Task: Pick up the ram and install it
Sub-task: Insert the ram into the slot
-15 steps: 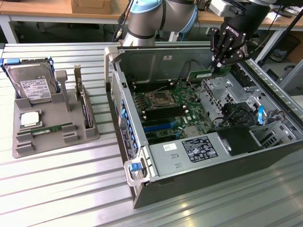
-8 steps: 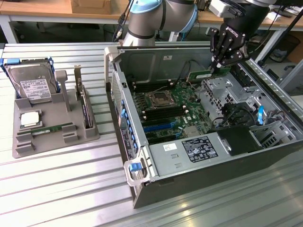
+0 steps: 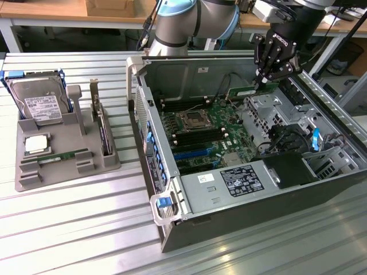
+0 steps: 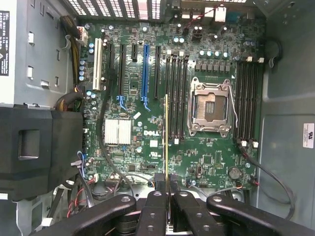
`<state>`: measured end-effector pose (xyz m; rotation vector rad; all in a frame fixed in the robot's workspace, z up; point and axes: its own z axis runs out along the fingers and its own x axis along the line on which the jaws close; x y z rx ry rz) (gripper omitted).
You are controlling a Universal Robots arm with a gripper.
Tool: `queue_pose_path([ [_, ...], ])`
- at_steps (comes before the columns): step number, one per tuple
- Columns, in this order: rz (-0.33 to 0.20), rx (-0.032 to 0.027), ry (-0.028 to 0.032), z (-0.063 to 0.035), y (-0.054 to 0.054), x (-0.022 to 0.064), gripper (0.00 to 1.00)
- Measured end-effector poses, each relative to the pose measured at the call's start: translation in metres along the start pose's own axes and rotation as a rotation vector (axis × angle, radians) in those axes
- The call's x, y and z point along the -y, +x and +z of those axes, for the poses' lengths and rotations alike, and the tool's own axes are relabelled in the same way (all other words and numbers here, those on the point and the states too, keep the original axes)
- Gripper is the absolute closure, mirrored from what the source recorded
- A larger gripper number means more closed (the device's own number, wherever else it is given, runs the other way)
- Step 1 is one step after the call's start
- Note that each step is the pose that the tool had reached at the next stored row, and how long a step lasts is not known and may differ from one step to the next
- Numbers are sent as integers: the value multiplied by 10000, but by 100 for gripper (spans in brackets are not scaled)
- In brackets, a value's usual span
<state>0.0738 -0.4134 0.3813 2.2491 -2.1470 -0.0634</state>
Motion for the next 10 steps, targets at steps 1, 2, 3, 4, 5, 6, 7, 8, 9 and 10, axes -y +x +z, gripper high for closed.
queue_pose_path([
  [1,17,1,0,2,0,0,88],
  [2,106,6,1,10,0,1,88],
  [3,255,14,2,18,0,1,88],
  [4,442,22,4,25,0,1,88],
  [5,586,30,5,30,0,2,88],
  [6,653,32,4,32,0,2,88],
  [7,673,34,5,34,0,2,88],
  [8,680,35,6,36,0,2,88],
  [9,682,35,6,38,0,2,88],
  [10,683,35,5,41,0,2,88],
])
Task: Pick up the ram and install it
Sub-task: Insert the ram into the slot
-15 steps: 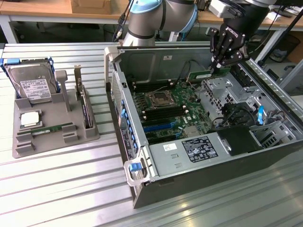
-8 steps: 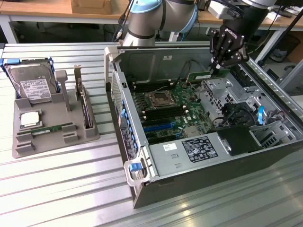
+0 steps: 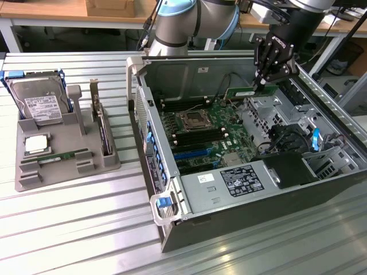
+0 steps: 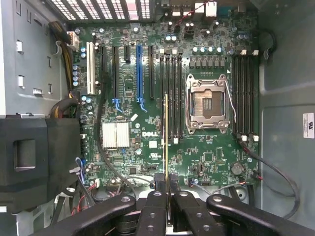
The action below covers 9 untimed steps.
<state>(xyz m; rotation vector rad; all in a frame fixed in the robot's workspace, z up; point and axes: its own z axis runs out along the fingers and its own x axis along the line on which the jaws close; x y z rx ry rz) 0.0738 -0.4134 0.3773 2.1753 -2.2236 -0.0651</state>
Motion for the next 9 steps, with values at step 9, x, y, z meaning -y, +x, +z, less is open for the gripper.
queue_pose_path([
  [9,2,1,0,26,0,1,88],
])
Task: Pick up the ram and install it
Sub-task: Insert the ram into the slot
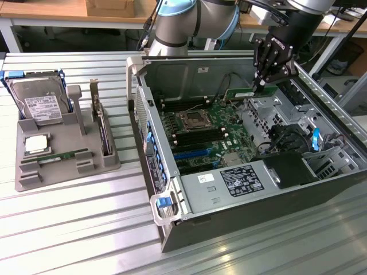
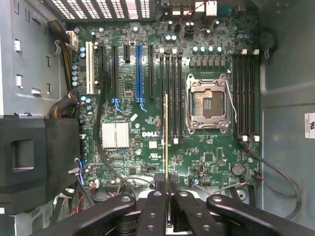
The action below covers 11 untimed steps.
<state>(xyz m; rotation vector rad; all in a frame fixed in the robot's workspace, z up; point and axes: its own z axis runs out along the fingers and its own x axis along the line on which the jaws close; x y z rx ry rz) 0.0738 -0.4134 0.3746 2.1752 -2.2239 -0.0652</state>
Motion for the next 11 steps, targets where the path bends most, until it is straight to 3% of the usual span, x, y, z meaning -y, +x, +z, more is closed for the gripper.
queue_pose_path([
  [11,0,1,0,17,0,1,88],
])
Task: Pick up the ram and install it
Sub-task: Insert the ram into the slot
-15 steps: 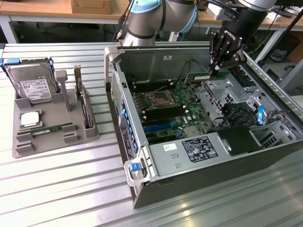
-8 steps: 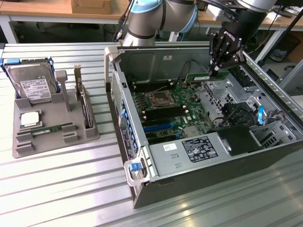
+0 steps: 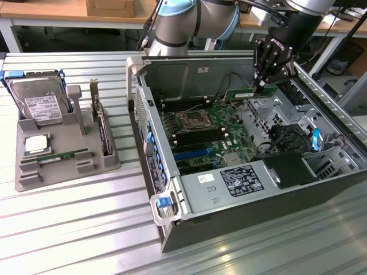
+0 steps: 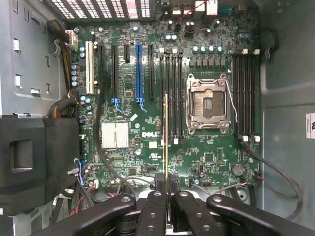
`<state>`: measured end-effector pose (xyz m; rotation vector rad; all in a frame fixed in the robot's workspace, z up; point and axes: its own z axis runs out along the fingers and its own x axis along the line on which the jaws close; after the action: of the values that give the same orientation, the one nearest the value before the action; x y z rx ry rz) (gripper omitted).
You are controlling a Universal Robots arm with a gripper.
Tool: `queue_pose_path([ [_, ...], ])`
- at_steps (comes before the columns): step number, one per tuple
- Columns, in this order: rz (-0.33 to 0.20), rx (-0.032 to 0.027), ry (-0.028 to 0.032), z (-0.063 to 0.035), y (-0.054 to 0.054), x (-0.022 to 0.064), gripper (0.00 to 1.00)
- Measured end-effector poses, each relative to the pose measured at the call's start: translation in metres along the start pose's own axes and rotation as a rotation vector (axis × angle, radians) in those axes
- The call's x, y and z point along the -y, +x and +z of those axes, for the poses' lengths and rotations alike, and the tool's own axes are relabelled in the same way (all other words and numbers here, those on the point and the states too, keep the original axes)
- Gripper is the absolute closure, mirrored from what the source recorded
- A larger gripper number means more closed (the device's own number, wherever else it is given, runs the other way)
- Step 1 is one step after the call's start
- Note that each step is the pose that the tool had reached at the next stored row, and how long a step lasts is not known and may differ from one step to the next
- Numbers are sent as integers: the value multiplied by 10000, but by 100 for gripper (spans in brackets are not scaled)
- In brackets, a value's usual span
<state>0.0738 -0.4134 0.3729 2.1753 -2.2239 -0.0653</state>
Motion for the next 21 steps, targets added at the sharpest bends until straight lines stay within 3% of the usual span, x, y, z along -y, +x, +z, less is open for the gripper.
queue_pose_path([
  [21,0,0,0,41,0,2,88],
])
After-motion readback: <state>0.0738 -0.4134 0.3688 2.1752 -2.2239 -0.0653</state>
